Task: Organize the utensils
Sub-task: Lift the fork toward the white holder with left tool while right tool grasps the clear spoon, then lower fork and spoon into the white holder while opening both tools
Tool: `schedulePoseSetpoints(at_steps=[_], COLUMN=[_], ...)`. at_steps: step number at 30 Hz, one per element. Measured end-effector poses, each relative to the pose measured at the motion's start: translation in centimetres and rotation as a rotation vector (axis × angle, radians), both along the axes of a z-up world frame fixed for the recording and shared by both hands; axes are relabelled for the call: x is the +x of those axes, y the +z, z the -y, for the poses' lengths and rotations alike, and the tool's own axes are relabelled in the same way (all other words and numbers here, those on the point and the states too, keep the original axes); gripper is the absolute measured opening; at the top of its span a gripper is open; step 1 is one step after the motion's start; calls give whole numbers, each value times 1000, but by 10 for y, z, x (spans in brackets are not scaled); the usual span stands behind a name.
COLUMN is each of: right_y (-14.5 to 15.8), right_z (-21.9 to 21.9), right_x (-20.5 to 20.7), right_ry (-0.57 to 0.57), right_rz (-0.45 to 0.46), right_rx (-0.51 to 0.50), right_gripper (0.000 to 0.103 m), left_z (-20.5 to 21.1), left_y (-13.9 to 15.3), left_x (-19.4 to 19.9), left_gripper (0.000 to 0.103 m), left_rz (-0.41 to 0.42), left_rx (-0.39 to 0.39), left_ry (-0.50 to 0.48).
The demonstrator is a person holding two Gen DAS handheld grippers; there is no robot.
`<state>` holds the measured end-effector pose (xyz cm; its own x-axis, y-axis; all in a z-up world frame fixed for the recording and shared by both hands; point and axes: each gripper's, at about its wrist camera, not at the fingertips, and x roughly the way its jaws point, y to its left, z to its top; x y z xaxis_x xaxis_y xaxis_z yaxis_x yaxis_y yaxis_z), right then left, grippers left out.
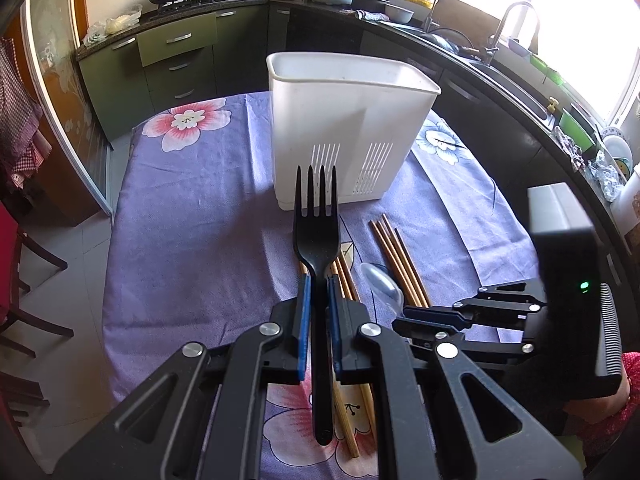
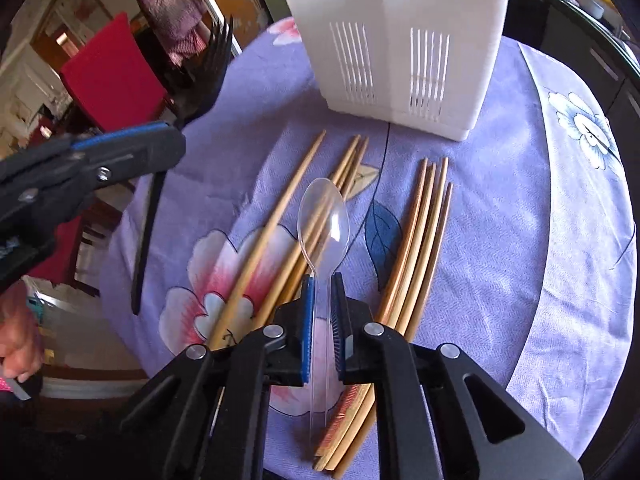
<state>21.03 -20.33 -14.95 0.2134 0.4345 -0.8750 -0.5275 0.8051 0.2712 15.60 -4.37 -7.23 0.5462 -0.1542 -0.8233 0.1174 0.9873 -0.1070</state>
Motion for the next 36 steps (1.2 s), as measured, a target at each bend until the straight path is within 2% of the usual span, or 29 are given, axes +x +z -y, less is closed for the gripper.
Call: schedulePoseSetpoints(at_steps=[4,8,14,18,21,24,28,33,36], right_y=[33,61,96,114,120,127,143,172,193], right_z=[18,36,65,81,90,95,94,95,91], right_x=[1,5,20,29,38,37,48,63,69], right_ry=[-43,-84,-145,-162,-182,-190,-210,-236,-261], right_rz=[72,157,255,286,308,321,380,445,527], right_rx=[155,245,337,383,400,425,429,470,475], right_gripper=[9,9,9,9,9,9,9,10,9], left_z=[-4,-4,5,12,18,25,30,24,25], left_y=[22,57,120,139,134,119,91,61,48], left_x=[2,12,41,67,87,108,128,137,135], left_gripper=[9,9,9,9,9,9,9,9,9], left_rz=[57,146,364,520,605,632,622,574,550], left_rx=[-33,-66,-109,-113,-95,-73,-16,7,16], left_ry=[6,9,7,31,46,52,59,47,21])
